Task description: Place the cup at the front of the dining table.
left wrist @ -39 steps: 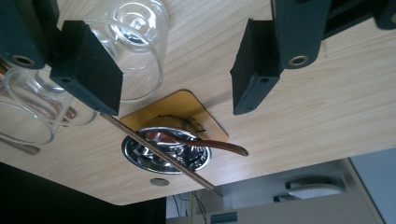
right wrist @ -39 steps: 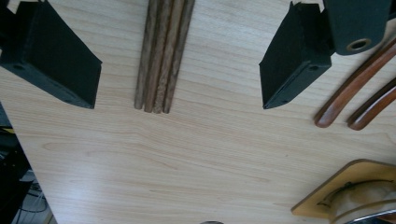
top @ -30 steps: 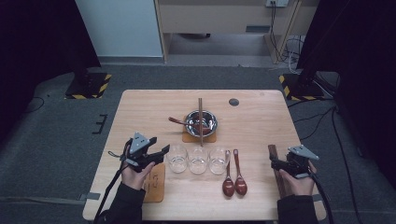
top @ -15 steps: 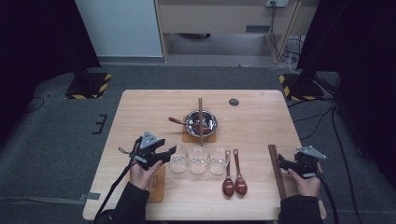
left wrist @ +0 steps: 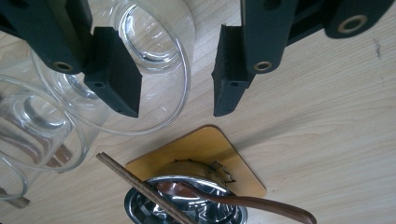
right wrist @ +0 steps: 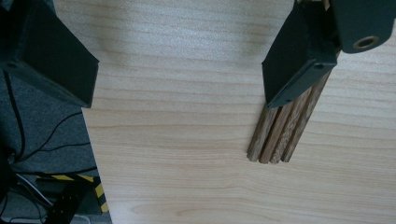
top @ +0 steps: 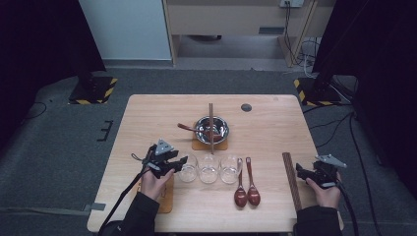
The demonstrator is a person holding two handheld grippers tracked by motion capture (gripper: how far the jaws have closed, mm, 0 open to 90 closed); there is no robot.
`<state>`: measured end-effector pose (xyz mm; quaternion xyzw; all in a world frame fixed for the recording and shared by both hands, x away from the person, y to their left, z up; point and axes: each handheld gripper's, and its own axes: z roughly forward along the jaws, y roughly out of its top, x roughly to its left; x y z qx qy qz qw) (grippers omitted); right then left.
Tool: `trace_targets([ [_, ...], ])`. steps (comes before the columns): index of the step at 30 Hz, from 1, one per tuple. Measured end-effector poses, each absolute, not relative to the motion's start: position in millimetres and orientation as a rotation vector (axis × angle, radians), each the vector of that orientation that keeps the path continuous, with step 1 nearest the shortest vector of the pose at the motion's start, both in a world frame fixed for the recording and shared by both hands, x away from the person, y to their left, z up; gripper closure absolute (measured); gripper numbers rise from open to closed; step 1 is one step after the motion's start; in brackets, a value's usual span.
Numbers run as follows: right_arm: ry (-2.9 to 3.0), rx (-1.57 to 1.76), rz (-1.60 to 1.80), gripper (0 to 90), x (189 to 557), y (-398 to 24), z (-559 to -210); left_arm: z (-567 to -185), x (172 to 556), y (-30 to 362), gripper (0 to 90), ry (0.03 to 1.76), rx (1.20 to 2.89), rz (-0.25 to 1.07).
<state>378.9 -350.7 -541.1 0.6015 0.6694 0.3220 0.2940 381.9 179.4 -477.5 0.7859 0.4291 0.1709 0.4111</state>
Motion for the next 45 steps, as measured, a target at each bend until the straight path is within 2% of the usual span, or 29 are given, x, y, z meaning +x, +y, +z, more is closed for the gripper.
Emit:
trace_targets([
  [26, 1.846, 1.645, 0.799, 8.3, 385, -351, -544, -482, 393, 171, 74.7, 1.168, 2.114, 0.353],
  [45, 1.857, 1.658, 0.806, 6.0, 388, -354, -544, -482, 405, 165, 75.8, 1.227, 2.196, 0.277],
])
